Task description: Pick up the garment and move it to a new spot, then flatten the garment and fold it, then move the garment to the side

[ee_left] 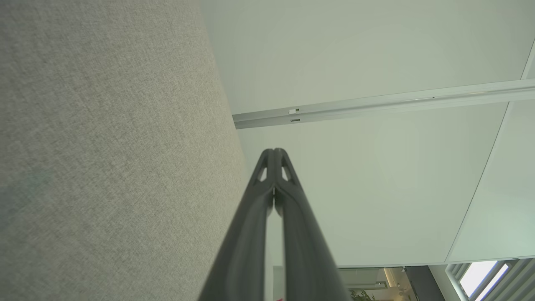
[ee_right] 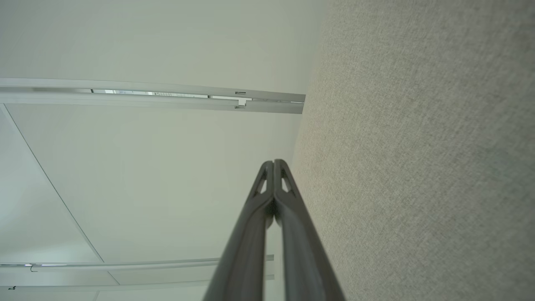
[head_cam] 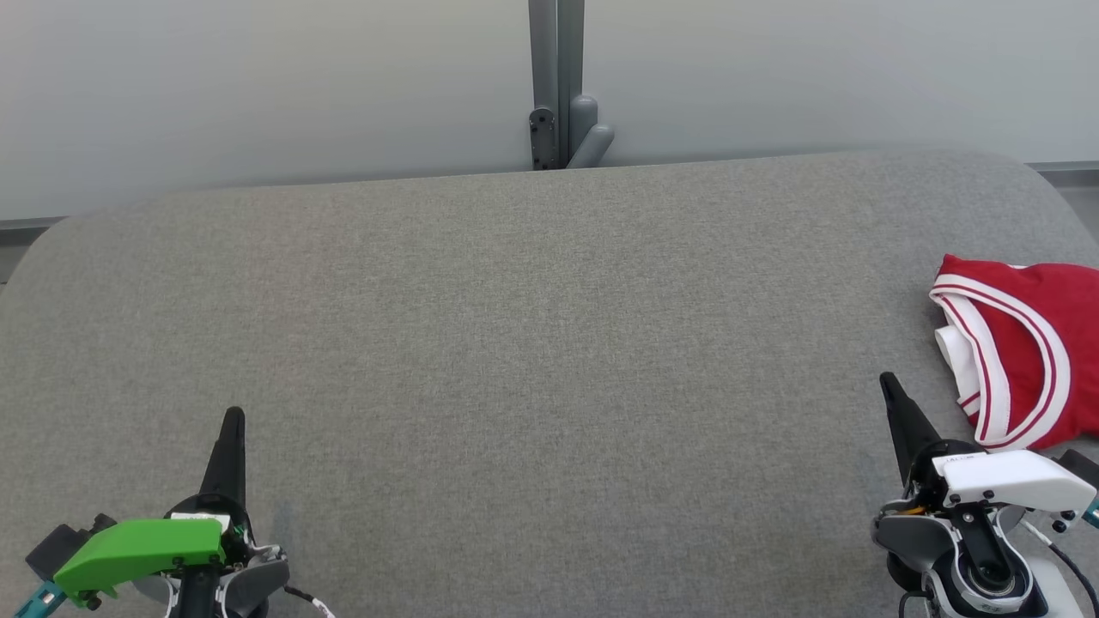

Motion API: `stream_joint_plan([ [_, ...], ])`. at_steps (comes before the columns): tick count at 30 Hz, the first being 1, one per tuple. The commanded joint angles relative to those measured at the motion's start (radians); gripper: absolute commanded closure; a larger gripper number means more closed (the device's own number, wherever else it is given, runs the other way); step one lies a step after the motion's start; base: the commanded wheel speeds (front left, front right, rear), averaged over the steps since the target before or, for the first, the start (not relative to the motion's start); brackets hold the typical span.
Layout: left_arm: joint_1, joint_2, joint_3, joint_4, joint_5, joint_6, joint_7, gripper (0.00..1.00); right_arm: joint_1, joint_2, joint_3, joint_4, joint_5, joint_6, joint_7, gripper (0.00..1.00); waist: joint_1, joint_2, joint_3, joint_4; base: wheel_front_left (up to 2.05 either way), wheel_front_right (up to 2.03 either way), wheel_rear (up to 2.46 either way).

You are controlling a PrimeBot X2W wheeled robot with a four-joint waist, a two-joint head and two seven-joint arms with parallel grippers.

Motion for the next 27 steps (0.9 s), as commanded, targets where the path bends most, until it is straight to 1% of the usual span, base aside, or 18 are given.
stream_joint_plan([
  [1, -0.015, 0.006, 0.006, -0.008, -0.016, -0.006, 0.005, 1.00, 0.010, -0.006, -0.004, -0.009, 0.021, 0.000, 0.009, 1.00, 0.0000, -0.0001, 0.000, 0.000, 0.00, 0.00, 0.00],
  [17, -0.022, 0.007, 0.015, -0.018, -0.121, -0.010, 0.033, 1.00, 0.013, -0.006, -0.015, -0.021, 0.134, 0.000, 0.037, 1.00, 0.0000, -0.0001, -0.005, -0.003, 0.00, 0.00, 0.00],
  [27, -0.020, 0.007, 0.014, -0.016, -0.118, -0.010, 0.032, 1.00, 0.013, -0.006, -0.015, -0.020, 0.134, 0.000, 0.036, 1.00, 0.0000, -0.0001, -0.005, -0.003, 0.00, 0.00, 0.00],
])
